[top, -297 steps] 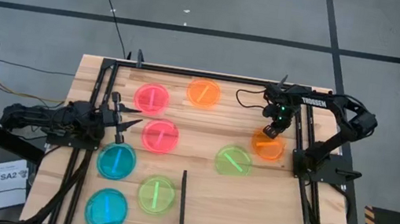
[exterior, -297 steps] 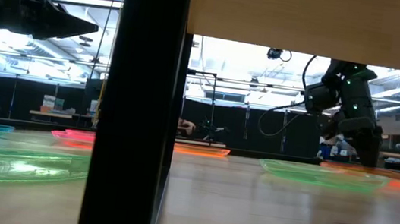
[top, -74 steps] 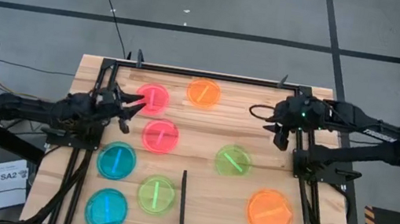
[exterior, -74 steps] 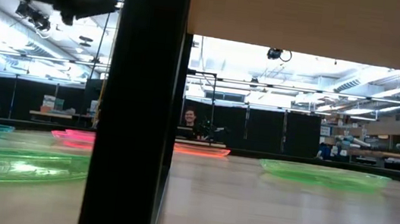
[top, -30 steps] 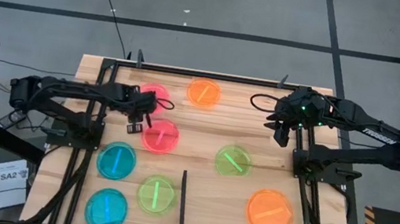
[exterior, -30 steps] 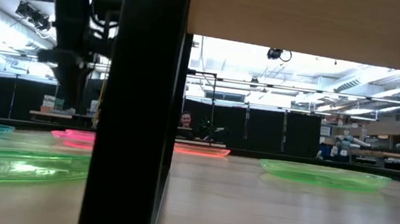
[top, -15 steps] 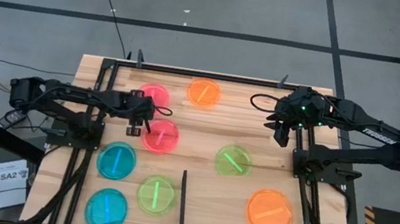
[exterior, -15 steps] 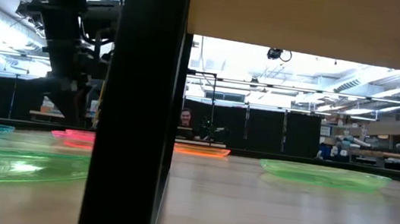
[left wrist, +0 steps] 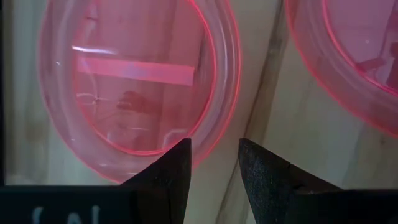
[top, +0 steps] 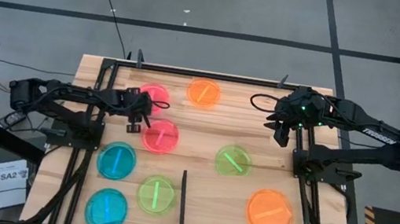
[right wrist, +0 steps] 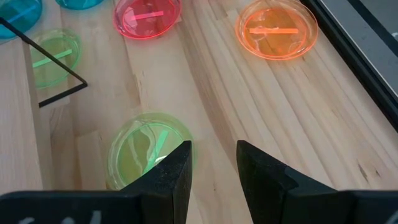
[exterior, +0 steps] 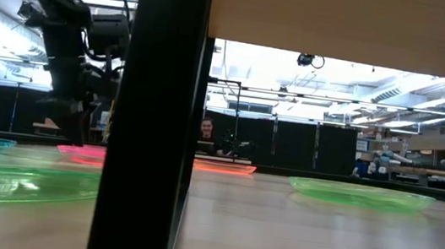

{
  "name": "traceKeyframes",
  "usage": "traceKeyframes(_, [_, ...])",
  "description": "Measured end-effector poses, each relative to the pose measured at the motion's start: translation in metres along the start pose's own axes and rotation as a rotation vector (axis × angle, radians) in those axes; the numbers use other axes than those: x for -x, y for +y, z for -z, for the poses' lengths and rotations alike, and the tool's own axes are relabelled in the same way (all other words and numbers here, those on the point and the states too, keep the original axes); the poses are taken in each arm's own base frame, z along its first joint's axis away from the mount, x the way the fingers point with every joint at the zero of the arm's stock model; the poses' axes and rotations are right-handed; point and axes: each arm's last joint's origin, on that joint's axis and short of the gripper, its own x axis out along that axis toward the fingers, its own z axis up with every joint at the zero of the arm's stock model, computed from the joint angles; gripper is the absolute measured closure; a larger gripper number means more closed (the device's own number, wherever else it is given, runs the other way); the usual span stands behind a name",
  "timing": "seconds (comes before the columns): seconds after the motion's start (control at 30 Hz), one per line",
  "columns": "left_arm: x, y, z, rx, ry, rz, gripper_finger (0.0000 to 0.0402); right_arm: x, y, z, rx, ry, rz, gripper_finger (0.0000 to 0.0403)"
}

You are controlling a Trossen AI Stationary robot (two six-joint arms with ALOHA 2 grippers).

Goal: Place and stack plates onto a shelf
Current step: Put the top pink plate on the shelf

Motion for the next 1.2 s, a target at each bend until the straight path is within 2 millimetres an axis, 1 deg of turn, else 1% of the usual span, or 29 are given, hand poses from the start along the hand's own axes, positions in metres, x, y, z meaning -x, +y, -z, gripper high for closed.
traceKeyframes(0.23, [-0.008, 0.001, 0.004, 0.033, -0.051, -0.017, 0.0260, 0.000, 0.000, 0.000, 0.000, 0.000, 0.000, 0.0270])
traceKeyframes(0.4, [-0.009, 0.005, 0.003, 0.056, -0.066, -0.027, 0.0260, 0.000, 0.000, 0.000, 0.000, 0.000, 0.000, 0.0270])
traceKeyframes(0.5, [-0.010, 0.007, 0.004, 0.071, -0.069, -0.003, 0.0260, 0.000, 0.000, 0.000, 0.000, 0.000, 0.000, 0.0270])
traceKeyframes(0.77, [-0.011, 0.011, 0.006, 0.053, -0.063, 0.002, 0.0260, 0.000, 0.000, 0.000, 0.000, 0.000, 0.000, 0.0270])
traceKeyframes(0.83, [-0.012, 0.011, 0.007, 0.057, -0.069, 0.027, 0.0260, 0.000, 0.000, 0.000, 0.000, 0.000, 0.000, 0.0270])
traceKeyframes(1.07, [-0.023, 0.010, 0.006, 0.055, -0.028, 0.066, 0.0260, 0.000, 0.000, 0.000, 0.000, 0.000, 0.000, 0.0270])
traceKeyframes(1.2, [-0.024, 0.009, 0.006, 0.053, -0.029, 0.061, 0.0260, 0.000, 0.000, 0.000, 0.000, 0.000, 0.000, 0.0270])
